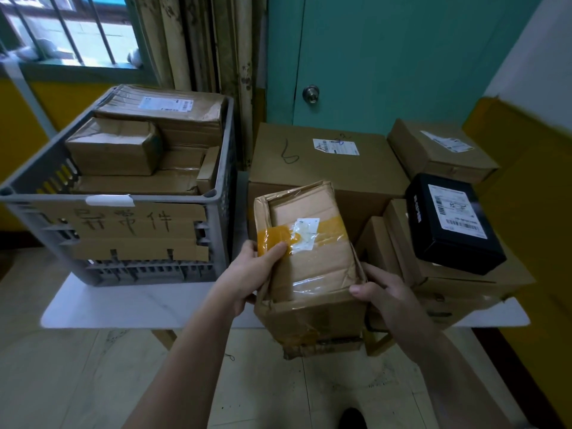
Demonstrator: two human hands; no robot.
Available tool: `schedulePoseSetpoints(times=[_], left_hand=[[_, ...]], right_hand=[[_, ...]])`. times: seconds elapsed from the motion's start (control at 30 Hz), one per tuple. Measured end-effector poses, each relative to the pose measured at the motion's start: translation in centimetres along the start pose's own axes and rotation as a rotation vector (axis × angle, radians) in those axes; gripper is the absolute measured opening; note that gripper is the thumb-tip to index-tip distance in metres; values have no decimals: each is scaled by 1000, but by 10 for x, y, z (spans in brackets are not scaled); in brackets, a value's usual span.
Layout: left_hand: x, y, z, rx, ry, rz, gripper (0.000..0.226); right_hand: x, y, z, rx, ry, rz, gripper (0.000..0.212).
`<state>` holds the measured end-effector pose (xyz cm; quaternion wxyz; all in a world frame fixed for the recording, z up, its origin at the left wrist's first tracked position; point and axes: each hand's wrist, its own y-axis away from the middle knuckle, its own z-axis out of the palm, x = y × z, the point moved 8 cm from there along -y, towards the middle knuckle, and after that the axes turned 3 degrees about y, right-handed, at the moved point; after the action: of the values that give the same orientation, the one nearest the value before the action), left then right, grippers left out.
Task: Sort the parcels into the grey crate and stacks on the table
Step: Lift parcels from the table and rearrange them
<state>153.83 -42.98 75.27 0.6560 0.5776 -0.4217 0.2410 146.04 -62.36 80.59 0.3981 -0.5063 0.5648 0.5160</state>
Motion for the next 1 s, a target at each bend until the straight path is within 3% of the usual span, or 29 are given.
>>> schedulePoseSetpoints(times=[0.4,0.57,0.8,1.0], left_hand=[[-2,4,-6,1,-72,101,71],[-10,11,-10,16,-114,83,69],[-2,8,-21,60,-71,60,101],[2,7,-19,157,-36,167,74]], right_hand=[[5,7,6,-6,79,-10,48],[5,11,4,8,74,-2,26],[7,19,11,-66,178,-9,32],[8,20,14,-106,259,24,33]])
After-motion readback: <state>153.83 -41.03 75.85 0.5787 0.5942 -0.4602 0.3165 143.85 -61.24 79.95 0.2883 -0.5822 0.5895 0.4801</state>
